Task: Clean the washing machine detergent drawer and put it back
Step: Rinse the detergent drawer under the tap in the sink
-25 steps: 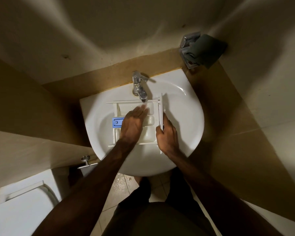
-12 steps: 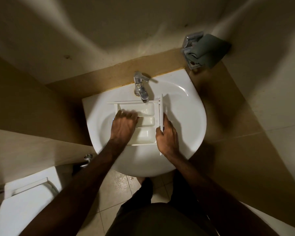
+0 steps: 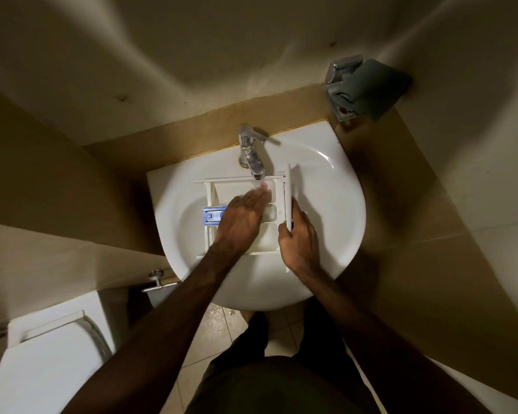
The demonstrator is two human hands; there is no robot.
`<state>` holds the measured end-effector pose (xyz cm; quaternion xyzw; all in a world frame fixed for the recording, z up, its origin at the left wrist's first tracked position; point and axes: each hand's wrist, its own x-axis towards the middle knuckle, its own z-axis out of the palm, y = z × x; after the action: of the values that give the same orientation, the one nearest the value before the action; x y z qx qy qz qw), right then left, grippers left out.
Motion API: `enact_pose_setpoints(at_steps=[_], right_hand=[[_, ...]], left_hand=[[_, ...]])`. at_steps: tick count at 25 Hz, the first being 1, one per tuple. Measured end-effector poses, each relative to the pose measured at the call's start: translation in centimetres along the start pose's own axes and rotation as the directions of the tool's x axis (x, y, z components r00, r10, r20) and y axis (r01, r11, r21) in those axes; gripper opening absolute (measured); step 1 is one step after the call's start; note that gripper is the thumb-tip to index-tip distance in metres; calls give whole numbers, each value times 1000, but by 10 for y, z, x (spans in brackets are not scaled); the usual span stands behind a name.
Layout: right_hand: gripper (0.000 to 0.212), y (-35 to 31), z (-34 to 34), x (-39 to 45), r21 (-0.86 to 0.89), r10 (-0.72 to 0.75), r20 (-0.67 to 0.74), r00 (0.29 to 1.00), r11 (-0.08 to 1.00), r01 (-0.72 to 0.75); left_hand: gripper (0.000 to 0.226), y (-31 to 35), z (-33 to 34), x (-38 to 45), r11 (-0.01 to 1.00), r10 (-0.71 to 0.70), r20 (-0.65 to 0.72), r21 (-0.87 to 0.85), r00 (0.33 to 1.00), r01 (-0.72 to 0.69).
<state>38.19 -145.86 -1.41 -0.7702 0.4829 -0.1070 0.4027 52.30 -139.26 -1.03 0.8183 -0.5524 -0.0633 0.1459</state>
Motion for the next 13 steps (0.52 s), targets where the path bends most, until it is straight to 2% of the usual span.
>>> enact_pose_setpoints(at_steps=[2,4,6,7,9,11,13], right_hand=[[71,0,0,-1,4,4,5,1000,1000,-5],[73,-3,1,-2,13,12,-1,1000,1000,-12],[73,-3,1,-3,15,9,-8,1000,1000,-9],[71,-3,1,-3,14,7,-9,1000,1000,-6],[70,-3,1,-3,16,12,-14,1000,1000,-12],[72,-3,0,-2,21,31,-18,999,999,-31],[74,-3,-4,1,29,49,-3,999,998,-49]], left_hand=[[38,-14,-2,-6,994,-19,-10,104,1000,20],[14,-18,-10,-9,962,-178,-21,209,984,178],[29,-14,-16,-12,921,-276,-9,285,961,267],[29,-15,-15,-12,932,-271,-16,246,962,267],[14,-12,-15,-9,981,-194,-2,33,981,193],[29,-2,-17,-1,977,-132,56,-163,990,139],[34,3,-20,5,961,-95,119,-250,988,122]])
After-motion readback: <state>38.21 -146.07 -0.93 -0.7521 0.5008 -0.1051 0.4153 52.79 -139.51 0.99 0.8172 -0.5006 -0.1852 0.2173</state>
